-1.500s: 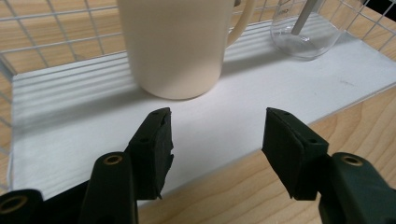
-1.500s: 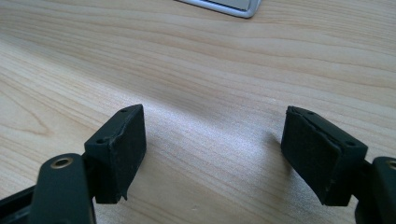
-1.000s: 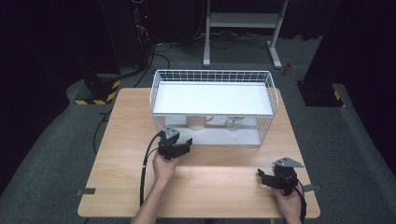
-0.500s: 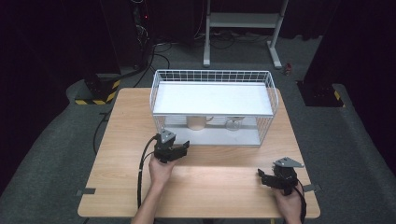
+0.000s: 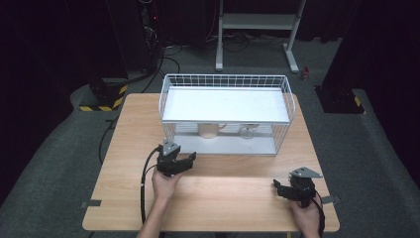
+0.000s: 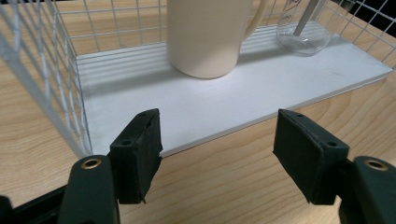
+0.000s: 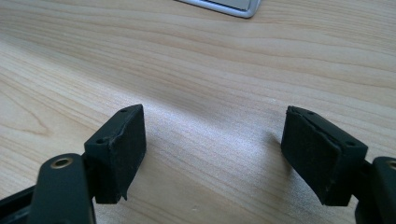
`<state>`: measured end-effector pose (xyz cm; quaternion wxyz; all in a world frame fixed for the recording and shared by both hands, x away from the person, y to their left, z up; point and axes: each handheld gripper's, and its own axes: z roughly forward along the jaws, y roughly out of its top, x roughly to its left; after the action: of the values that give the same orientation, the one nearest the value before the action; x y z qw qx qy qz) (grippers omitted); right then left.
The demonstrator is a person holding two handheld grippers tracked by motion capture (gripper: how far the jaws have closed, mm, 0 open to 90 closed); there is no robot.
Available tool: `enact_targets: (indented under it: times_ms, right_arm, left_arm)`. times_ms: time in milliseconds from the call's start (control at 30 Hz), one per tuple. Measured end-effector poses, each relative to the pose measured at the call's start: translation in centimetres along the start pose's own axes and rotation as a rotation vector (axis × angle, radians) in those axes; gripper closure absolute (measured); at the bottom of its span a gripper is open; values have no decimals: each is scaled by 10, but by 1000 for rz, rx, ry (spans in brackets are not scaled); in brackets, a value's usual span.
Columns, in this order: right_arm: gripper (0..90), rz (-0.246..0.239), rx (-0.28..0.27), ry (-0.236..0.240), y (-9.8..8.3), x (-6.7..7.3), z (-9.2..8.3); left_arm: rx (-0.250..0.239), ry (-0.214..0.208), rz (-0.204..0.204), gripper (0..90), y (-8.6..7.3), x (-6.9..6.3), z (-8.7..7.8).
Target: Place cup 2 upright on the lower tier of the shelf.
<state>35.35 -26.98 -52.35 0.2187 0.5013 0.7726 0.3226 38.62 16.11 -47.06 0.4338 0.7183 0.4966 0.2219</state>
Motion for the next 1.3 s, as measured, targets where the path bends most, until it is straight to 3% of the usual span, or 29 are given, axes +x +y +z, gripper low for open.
enact_targets:
  times_ms: [400,733,1300]
  right_arm:
    - [221,0,0,0,0,0,0]
    - [220,1,0,0,0,0,0]
    - [219,1,1,0,0,0,0]
  left_arm:
    - [4,3,5,298,-6,5,-11]
    - [-18,5,-27,283,-11,9,-21]
    - [-4,12,-27,269,-23,12,-31]
